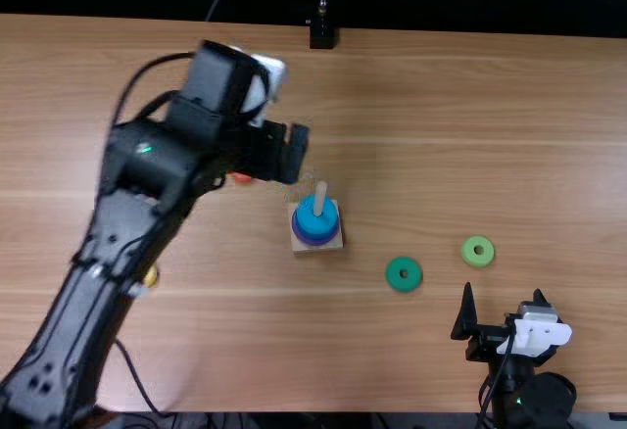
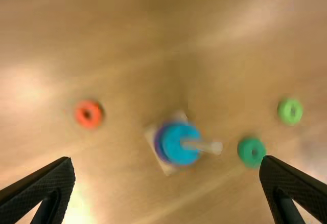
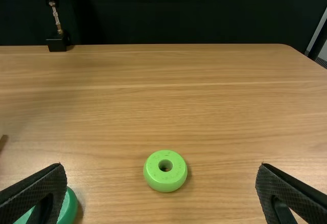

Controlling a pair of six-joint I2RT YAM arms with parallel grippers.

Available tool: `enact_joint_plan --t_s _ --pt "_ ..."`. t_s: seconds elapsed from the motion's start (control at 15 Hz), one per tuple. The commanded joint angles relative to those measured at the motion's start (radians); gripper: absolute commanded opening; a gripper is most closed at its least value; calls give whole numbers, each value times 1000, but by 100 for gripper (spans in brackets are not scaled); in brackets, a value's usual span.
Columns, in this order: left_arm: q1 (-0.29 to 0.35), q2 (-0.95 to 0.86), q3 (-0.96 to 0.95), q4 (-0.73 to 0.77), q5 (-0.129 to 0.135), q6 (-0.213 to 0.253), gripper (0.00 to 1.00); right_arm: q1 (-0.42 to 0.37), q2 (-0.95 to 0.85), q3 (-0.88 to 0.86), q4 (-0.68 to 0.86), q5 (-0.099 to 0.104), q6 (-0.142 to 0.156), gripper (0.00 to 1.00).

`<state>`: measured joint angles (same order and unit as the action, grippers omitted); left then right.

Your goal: Build the Hanoi tower: stack the rings onto the peg from bottom to top in this color order: purple, dark blue, light blue, dark green, light green, yellow, orange.

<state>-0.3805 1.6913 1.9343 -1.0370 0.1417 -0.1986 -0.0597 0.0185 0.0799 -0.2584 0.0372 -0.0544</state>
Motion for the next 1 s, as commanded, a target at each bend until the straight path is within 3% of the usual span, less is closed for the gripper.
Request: enact_joint_plan --t_s 0.0,0.2,0.33,0.4,0.47,0.53,0.6,0.93 --pt "63 -143 -166 85 9 -2 100 -12 -19 -66 -68 1 1 100" --pt "164 -432 -575 518 -4 -2 100 -12 -19 -66 -68 1 1 100" --pt "200 -588 -791 678 -9 -2 100 -12 -19 -66 -68 1 1 100" --pt "219 -662 -877 700 -13 0 100 -12 -19 -66 -68 1 1 100" --pt "246 -737 -953 696 -52 0 100 -12 -19 -66 -68 1 1 100" --pt "265 -815 -1041 693 -109 -2 100 -12 -19 -66 -68 1 1 100" --pt "276 -903 -1149 698 -138 -4 100 -12 -19 -66 -68 1 1 100" --pt "307 -1248 -1511 708 -136 7 100 -12 -19 -66 -68 1 1 100"
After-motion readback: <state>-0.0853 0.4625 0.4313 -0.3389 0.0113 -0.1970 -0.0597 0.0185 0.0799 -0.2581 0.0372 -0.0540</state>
